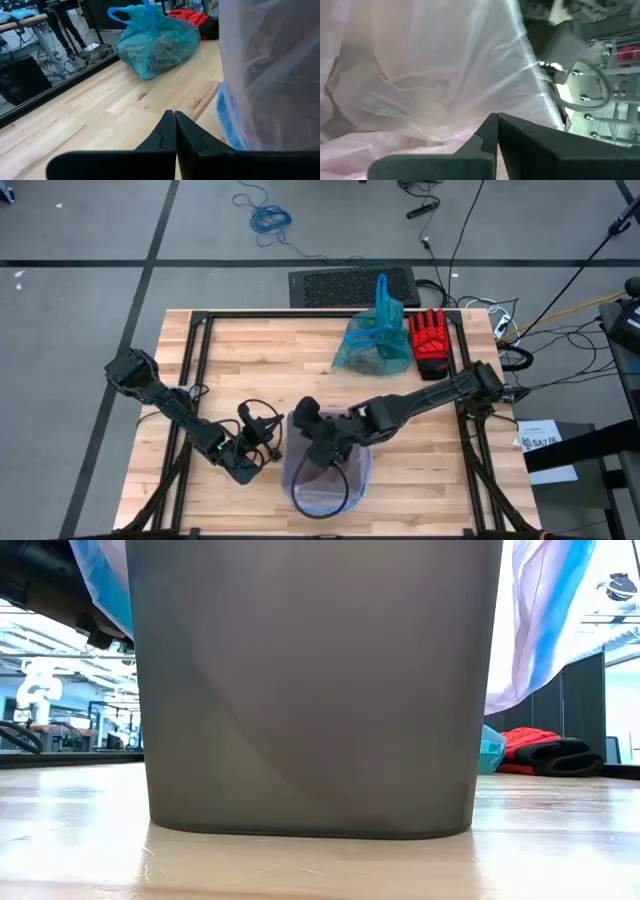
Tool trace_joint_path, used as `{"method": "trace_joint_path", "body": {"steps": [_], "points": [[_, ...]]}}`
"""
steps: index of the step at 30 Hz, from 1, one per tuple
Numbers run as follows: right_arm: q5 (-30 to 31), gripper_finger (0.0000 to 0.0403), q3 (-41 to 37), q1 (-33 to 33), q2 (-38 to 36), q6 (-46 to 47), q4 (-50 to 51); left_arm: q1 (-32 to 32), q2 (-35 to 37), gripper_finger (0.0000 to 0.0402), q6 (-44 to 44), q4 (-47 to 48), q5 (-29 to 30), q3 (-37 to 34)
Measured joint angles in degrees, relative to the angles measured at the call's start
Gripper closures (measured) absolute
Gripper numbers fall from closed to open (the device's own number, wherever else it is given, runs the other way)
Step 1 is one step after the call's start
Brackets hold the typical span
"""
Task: Place trash/remove bag and relplace
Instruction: Insert the pink trash bag into the black trash bin
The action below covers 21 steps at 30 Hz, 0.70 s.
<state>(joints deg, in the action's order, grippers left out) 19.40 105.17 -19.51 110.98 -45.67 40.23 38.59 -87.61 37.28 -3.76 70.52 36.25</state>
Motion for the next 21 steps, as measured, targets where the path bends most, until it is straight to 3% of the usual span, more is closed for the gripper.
{"method": "trace_joint_path", "body": {"steps": [4, 9, 21], "points": [[-2.81, 0.0403, 2.40, 0.02, -0.36, 2.01, 3.42, 0.00, 0.00, 0.0402, -0.07, 0.01, 0.00, 0.00], [-6.49, 0.0403, -0.56, 1.56, 1.32, 5.50, 3.50, -0.02, 0.00, 0.0402, -0.04, 0.01, -0.02, 0.00], [-9.09, 0.0403, -13.77, 1.84, 3.45, 6.48, -11.80, -0.02, 0.00, 0.0402, 0.00, 0.07, -0.04, 0.00]]}}
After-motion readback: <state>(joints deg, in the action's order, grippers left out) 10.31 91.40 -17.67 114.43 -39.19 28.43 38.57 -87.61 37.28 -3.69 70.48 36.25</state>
